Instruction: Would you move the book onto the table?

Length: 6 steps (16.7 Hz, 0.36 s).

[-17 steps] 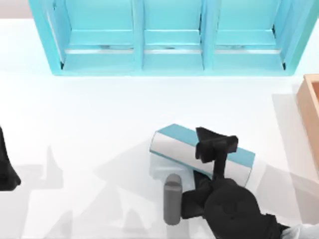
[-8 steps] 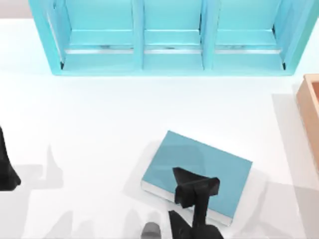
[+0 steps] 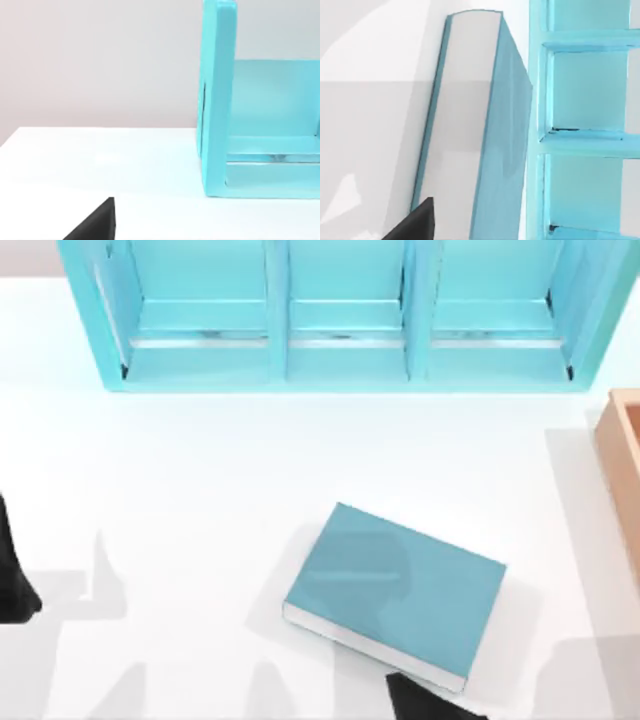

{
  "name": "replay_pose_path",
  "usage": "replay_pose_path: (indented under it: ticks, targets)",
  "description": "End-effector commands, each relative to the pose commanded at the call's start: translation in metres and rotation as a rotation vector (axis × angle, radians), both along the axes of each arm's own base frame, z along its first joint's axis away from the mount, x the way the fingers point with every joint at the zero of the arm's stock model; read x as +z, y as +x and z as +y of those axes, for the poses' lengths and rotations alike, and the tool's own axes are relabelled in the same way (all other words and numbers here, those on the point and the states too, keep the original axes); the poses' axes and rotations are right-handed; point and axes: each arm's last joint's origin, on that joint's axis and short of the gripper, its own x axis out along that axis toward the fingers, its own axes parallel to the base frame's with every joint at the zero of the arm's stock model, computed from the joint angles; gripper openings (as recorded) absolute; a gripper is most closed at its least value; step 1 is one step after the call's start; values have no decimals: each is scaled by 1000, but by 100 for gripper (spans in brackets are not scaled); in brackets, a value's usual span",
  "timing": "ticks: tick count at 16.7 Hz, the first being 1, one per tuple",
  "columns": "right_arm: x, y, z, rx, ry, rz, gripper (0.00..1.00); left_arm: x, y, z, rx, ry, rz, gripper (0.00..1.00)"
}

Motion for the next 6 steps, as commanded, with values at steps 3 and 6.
replay_pose_path:
  ticks: [3,6]
  targets:
    - [3,-3,-8,-27,-18,-46,100,0,0,0,0,0,0,100]
    - [4,-3,-9,-34,-20,-56,100,0,0,0,0,0,0,100]
